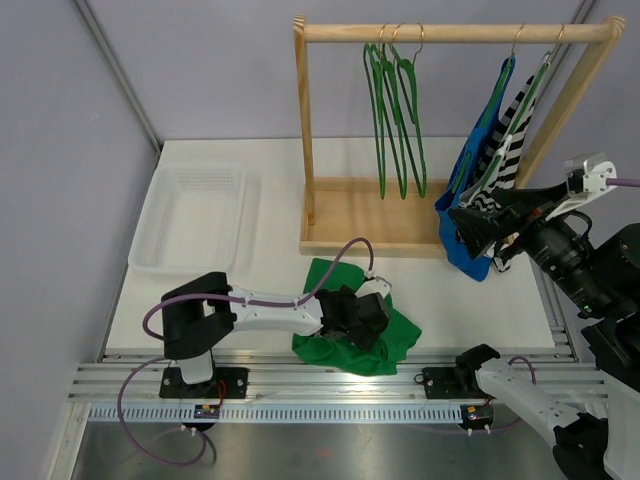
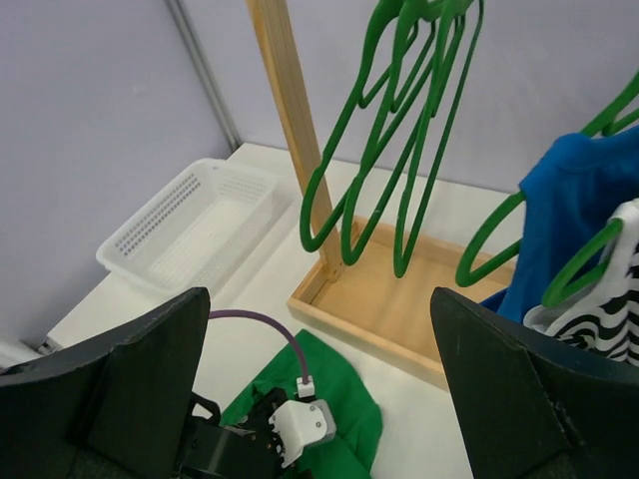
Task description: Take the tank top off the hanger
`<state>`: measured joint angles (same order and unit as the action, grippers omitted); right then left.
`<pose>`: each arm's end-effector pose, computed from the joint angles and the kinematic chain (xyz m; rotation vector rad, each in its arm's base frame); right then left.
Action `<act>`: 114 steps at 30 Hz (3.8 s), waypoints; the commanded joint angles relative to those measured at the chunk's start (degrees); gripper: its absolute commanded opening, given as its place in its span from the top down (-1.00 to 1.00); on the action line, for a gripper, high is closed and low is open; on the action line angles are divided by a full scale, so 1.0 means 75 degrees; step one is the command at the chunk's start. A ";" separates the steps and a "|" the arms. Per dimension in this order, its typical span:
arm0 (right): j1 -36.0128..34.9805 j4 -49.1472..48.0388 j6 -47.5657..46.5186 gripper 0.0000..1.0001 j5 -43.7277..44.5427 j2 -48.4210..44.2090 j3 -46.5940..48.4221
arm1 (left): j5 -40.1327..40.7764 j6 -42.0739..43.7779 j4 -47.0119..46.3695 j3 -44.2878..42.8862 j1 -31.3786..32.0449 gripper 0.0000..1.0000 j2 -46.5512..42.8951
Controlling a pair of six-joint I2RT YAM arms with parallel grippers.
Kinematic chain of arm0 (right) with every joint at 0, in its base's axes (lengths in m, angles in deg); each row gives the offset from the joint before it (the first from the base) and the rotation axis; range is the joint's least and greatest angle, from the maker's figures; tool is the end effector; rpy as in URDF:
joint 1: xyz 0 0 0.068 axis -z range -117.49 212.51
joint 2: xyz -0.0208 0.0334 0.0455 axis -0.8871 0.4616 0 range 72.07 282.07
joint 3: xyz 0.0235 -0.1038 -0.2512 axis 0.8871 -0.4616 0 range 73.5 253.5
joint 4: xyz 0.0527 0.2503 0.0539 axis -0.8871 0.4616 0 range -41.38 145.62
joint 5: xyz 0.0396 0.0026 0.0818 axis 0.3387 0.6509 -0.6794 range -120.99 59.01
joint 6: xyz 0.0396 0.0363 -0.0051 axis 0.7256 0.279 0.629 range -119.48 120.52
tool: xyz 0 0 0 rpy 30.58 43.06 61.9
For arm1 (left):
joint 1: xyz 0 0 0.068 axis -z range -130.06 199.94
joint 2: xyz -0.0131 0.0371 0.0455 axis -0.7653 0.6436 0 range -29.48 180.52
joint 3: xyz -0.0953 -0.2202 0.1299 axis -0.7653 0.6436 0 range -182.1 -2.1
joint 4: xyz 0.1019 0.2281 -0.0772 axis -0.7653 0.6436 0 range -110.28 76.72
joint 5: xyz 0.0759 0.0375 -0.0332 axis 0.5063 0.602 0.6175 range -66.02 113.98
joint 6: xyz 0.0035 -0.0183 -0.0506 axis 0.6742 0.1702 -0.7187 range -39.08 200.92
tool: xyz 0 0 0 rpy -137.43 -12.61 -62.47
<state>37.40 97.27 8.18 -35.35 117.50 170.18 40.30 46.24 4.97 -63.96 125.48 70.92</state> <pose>0.0447 0.0239 0.5351 -0.2953 1.5190 0.5130 0.0957 -0.3310 0.1704 0.8378 2.5012 -0.2870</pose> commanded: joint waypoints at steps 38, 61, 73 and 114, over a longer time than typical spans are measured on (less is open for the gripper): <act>-0.0016 -0.0451 0.0279 -0.99 0.0535 0.0118 -0.0329 | 0.0451 0.2303 0.3676 -0.3750 -0.8360 1.00 -0.3909; -0.0028 0.0720 0.0490 -0.95 0.3930 0.2812 0.2318 | -0.2702 0.2420 0.2739 -0.1515 -0.9781 -0.98 -0.5052; 0.0124 0.1482 -0.0025 -0.45 0.6088 0.5074 0.4685 | -0.3241 0.2538 0.1859 0.1405 -0.9160 -0.98 -0.7094; 0.1402 0.1261 -0.0412 1.00 0.3911 0.6869 0.6328 | -0.3851 0.2596 0.1636 0.1522 -0.8925 -0.98 -0.7199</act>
<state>47.90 110.62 5.69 -1.82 172.41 215.40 13.37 64.67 19.86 -53.06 58.19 17.37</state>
